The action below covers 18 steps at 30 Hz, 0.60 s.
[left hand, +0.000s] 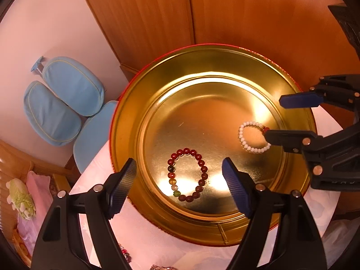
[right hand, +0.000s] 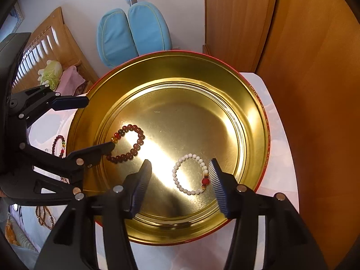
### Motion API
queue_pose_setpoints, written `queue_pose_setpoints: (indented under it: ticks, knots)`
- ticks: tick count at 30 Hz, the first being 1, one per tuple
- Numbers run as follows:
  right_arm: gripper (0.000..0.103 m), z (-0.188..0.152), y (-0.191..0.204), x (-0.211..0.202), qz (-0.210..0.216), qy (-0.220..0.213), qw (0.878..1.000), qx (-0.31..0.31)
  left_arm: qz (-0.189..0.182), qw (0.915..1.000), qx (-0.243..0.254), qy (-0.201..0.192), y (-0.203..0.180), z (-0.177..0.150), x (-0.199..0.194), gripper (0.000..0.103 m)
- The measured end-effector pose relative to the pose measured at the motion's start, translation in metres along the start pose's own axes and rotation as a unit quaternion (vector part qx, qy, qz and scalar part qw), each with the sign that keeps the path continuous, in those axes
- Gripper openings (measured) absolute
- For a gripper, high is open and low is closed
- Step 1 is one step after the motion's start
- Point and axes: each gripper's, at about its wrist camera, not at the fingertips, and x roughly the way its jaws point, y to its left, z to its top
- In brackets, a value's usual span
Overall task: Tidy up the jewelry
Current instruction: 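Open the left tool over the tin while the right tool releases the pearl bracelet, then withdraw both open tools from the tin back over the table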
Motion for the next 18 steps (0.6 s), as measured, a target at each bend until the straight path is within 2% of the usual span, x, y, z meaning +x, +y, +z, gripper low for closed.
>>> queue_pose_setpoints:
  ticks: [3, 7, 8, 18]
  knots:
    - [0.067, 0.001, 0.002, -0.006, -0.009, -0.013, 1.0, -0.008, 0.016, 0.9997, -0.013, -0.011, 0.0, -0.007, -0.014, 0.077]
    - [0.088, 0.003, 0.004, -0.015, -0.015, -0.027, 0.999, -0.015, 0.012, 0.9985, -0.045, -0.029, 0.009, -0.022, -0.031, 0.077]
    - [0.091, 0.004, 0.005, -0.017, -0.014, -0.029, 0.999, -0.015, 0.012, 0.9981, -0.053, -0.031, 0.015, -0.025, -0.032, 0.08]
    - [0.092, 0.013, 0.021, -0.012, 0.029, -0.009, 0.999, -0.015, 0.011, 0.9923, -0.12, -0.028, 0.031, -0.069, -0.054, 0.081]
